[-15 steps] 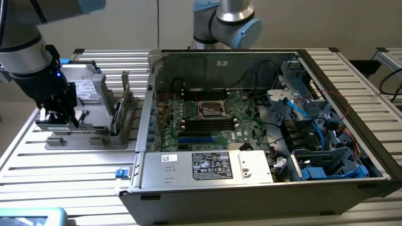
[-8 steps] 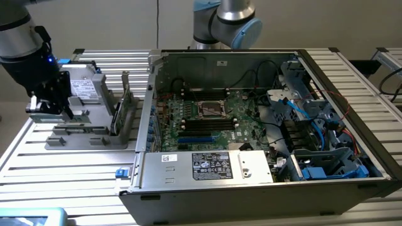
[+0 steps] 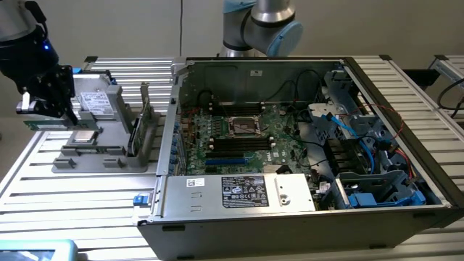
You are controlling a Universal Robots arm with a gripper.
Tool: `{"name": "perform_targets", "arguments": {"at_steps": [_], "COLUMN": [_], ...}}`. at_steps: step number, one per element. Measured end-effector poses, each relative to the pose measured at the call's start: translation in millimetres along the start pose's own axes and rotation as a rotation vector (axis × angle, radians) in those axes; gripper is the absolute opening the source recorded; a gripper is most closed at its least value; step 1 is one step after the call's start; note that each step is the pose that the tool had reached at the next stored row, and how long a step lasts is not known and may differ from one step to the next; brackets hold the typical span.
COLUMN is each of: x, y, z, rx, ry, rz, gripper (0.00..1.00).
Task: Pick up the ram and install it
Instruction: 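Pick up the ram and move it above insertion slot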
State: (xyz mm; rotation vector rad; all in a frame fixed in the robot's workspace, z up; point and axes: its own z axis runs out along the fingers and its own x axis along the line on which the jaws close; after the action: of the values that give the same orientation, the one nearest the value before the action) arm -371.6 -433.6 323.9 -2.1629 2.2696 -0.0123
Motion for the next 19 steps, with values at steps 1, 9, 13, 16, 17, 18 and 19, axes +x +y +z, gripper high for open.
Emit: {"name": "perform_targets", "arguments": {"at_steps": [1,9,13,16,17,18,19], "x": [0.0,3.6,5.7,6.6,6.9,7.1,7.4], "y": [-0.6,-12.9,-21.6,-29.5,-32.2,-34.9,-38.1], "z": [-4.5,-37.0,-53.5,-64.2,-66.9,-69.4,-71.5], "rx": [0.0001,-0.0012,-0.0021,-0.0027,-0.0029,-0.0033,-0.0038], "ry": [-0.0001,-0.0292,-0.0480,-0.0517,-0.0519,-0.0519,-0.0520], "rz": [-0.001,-0.008,-0.010,-0.012,-0.012,-0.013,-0.013], "gripper": [0.13,0.13,0.13,0.13,0.13,0.13,0.13]}}
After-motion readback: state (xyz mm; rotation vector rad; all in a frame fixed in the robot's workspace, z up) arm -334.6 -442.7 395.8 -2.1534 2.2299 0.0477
